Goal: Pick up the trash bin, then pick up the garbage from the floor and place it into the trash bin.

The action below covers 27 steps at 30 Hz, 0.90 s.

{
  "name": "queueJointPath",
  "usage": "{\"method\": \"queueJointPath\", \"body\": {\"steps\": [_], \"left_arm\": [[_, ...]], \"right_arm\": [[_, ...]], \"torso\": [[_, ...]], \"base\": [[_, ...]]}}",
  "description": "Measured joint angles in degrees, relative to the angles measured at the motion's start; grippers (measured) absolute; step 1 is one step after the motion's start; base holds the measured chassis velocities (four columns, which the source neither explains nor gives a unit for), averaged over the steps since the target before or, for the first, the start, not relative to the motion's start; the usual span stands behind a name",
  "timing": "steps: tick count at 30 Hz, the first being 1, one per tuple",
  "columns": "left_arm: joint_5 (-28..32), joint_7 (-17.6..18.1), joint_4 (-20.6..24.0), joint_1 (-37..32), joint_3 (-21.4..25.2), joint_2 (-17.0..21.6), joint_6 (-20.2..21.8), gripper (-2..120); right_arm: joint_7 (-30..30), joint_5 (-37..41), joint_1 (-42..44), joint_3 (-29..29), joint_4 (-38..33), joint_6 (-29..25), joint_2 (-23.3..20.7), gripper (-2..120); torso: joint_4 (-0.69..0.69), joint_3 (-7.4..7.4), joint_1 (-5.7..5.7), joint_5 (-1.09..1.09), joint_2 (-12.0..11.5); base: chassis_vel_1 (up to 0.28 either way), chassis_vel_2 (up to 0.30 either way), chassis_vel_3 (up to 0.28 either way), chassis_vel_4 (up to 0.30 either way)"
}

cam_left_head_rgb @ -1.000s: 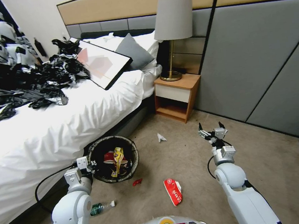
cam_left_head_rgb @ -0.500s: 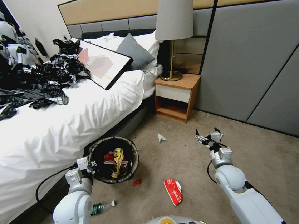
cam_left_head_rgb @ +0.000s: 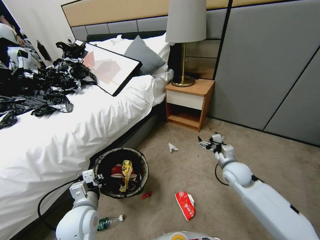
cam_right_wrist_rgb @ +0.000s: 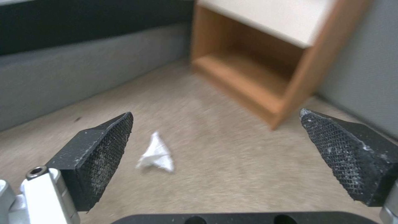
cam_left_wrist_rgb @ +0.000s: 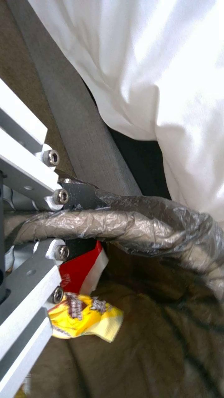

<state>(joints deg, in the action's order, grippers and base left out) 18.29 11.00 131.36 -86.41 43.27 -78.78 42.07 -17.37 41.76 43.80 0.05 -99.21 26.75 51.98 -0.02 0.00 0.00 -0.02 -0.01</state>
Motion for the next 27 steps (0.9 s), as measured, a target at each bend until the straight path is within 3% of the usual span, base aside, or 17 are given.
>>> {"method": "queueJointPath", "body": {"steps": [6,17,27], "left_arm": [[-0.4,-0.2,-0.5,0.1,0.1,-0.1,0.0,0],[-1.1,-0.2,-1.7,0.4,-0.1,-0.5,0.1,0],[-1.1,-0.3,-1.9,0.3,-0.2,-0.5,0.1,0]], "right_arm": [[-0.8,9.3,-7.0,-5.5,6.3,4.5,2.8,100],[-5.6,22.1,-6.2,-12.0,5.2,11.4,3.1,100],[-8.4,27.7,-4.7,-14.1,5.1,12.6,3.5,100]], "torso": [[0.05,0.00,0.00,0.02,0.0],[0.02,0.00,0.00,0.02,0.0],[0.02,0.00,0.00,0.02,0.0]], "base": [[0.000,0.000,0.000,0.000],[0.000,0.000,0.000,0.000],[0.000,0.000,0.000,0.000]]}}
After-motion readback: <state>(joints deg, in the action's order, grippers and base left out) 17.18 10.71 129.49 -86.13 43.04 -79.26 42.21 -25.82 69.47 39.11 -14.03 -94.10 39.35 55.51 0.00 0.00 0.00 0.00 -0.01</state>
